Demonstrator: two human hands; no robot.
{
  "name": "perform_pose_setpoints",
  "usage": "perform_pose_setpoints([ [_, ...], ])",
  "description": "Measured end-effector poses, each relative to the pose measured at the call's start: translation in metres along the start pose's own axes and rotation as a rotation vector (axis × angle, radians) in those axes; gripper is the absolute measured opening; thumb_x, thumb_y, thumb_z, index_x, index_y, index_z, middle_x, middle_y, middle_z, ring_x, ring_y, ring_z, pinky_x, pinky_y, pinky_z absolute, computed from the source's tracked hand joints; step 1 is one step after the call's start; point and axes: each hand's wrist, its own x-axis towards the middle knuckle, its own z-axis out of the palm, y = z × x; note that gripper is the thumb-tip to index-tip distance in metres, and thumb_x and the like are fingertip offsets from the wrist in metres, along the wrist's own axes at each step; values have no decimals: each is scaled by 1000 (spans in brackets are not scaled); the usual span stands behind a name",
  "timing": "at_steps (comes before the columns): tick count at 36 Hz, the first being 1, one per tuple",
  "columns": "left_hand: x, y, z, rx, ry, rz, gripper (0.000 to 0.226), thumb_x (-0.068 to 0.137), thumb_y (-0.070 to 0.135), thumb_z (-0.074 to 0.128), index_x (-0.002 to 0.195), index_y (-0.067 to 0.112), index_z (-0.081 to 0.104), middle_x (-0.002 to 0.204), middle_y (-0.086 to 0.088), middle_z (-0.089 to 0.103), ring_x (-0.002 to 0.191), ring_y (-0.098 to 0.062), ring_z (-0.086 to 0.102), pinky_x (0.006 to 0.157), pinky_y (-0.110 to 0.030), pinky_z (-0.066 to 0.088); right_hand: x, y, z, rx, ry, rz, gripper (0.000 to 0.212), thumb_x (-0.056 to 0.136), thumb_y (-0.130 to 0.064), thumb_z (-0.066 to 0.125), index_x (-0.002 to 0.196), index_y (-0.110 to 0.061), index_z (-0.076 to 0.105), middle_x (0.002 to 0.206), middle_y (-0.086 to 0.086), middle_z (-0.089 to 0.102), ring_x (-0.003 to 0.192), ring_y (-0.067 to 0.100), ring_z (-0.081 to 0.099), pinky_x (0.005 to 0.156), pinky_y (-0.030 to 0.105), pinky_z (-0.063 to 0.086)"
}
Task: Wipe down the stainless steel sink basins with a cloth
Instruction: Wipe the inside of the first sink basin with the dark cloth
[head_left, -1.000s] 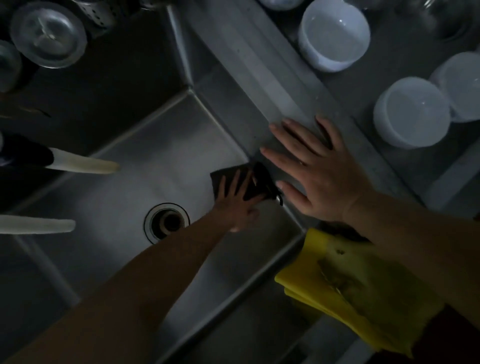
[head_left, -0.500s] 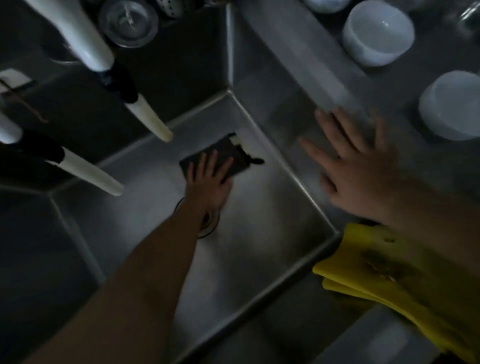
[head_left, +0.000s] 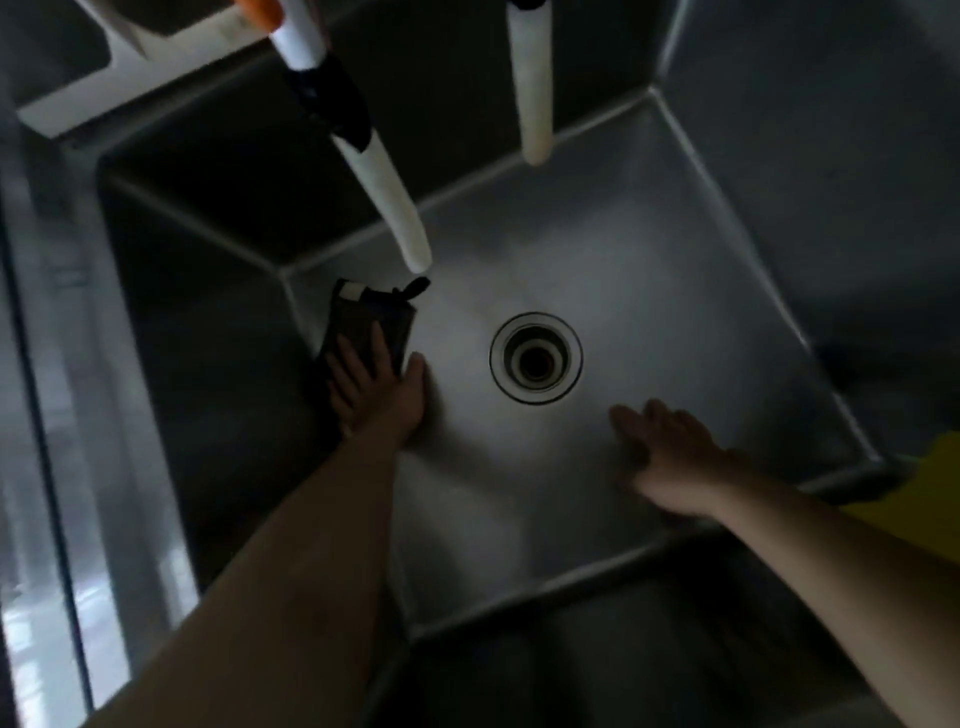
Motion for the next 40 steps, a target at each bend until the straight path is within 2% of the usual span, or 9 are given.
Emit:
perform_pose_setpoints([
  [4,-52,7,11,-57,-69,-117,76,94,62,34,152,42,-12,163,-5,-19,149,-27,-18,118,-51,-5,7,-1,-4,33,22,-7,86,83,-50,66,148,-48,10,161,-6,9,148,31,13,109,65,29],
  [9,-125,0,26,-94,-210,-181,81,93,62,36,149,42,-19,160,-6,-27,147,-28,-25,118,-52,-7,4,-4,2,-22,-44,-11,103,79,-52,72,151,-49,-2,165,-8,-5,151,29,1,112,67,23],
  [13,-163,-2,38,-102,-259,-196,81,92,64,35,149,42,-19,159,-7,-29,146,-29,-26,116,-53,-11,5,-6,-1,19,-48,2,106,77,-49,74,152,-49,-1,166,-4,-6,152,30,0,114,65,20],
  [21,-161,0,48,-128,-155,-185,81,93,63,37,148,41,-18,161,-9,-24,147,-32,-22,115,-56,-11,6,-8,3,37,-29,-26,102,78,-46,72,152,-48,3,165,-3,-2,151,30,6,114,61,23],
  [26,-96,13,40,-117,-130,-152,77,92,67,30,149,46,-17,160,-8,-26,146,-32,-24,114,-56,-14,5,-18,-4,51,26,-94,97,81,-48,68,151,-51,1,165,-11,-4,152,25,5,113,65,21],
  [30,-33,40,18,-89,-140,8,74,89,73,23,149,47,-13,160,-7,-26,146,-32,-25,114,-56,-15,4,-22,-17,130,106,-89,93,82,-47,65,151,-51,3,165,-11,-3,152,25,5,112,63,20],
  [33,-25,53,8,-6,-199,196,76,84,78,19,147,51,-14,160,-4,-28,146,-30,-26,113,-54,-16,2,-21,-19,155,125,-45,92,82,-45,64,152,-48,5,165,-10,-3,152,24,5,114,62,19],
  [38,-78,24,14,166,-263,596,76,83,82,22,142,58,-19,160,0,-27,146,-27,-25,114,-52,-14,0,-21,-19,162,115,-18,91,83,-43,64,153,-46,5,165,-9,-4,152,25,5,114,62,20],
  [40,-115,6,17,219,-270,731,74,86,77,25,147,52,-8,161,-6,-20,148,-33,-19,115,-58,-5,0,-20,-20,166,123,-11,91,84,-43,64,153,-46,4,165,-8,-4,152,26,5,114,63,19],
])
